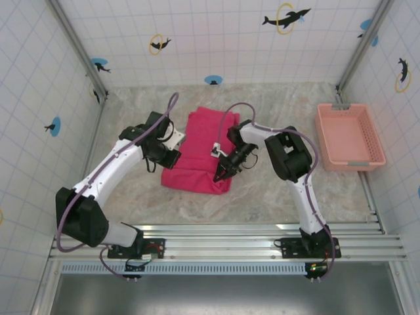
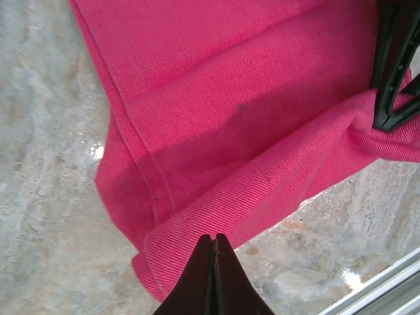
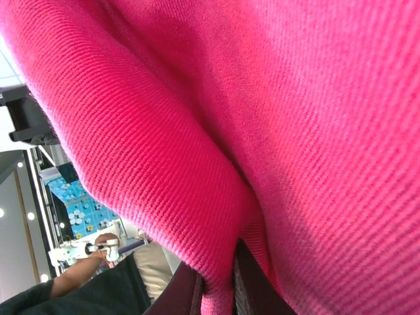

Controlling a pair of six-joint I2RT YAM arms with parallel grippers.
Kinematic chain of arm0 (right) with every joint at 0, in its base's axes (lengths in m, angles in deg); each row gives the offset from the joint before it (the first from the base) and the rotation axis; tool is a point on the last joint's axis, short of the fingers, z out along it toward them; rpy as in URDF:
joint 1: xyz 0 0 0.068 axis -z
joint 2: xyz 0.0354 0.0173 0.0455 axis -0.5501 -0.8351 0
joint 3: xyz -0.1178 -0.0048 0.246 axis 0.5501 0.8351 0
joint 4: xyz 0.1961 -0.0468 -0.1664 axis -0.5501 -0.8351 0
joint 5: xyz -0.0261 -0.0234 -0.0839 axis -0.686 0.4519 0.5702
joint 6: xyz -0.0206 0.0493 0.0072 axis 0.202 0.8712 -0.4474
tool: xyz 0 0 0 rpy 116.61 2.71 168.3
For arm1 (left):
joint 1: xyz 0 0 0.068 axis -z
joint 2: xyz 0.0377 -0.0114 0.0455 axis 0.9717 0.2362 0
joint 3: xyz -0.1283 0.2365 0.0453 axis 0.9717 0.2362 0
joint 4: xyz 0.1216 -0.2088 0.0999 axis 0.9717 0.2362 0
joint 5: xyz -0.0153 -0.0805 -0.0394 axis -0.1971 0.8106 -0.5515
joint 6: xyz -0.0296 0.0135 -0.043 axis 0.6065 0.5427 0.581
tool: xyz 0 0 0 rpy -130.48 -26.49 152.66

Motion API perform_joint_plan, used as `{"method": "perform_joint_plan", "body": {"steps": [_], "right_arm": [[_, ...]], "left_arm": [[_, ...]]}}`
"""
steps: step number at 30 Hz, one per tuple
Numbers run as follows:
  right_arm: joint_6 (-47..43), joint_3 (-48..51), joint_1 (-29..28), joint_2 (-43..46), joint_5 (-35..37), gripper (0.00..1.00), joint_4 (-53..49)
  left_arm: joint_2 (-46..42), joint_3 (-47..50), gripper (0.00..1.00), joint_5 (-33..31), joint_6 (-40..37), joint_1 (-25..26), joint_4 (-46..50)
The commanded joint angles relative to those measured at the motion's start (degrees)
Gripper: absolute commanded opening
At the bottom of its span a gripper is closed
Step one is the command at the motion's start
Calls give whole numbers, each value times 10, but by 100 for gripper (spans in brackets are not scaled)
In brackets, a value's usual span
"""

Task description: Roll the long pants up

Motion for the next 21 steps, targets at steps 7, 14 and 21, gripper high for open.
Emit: {"method": "perform_joint_plan", "body": {"steps": [7,14,21], "right_arm": [[18,-27,16,-35,-6,10,1],[19,-46,17,-49,-16,10,-7],[10,-51,30,-36,6,13,-23]], "left_arm": [[51,11,0,44,85,41,6],[115,17,0,-1,91,52,9],[227,-24,0,-5,99,52,-20]]}}
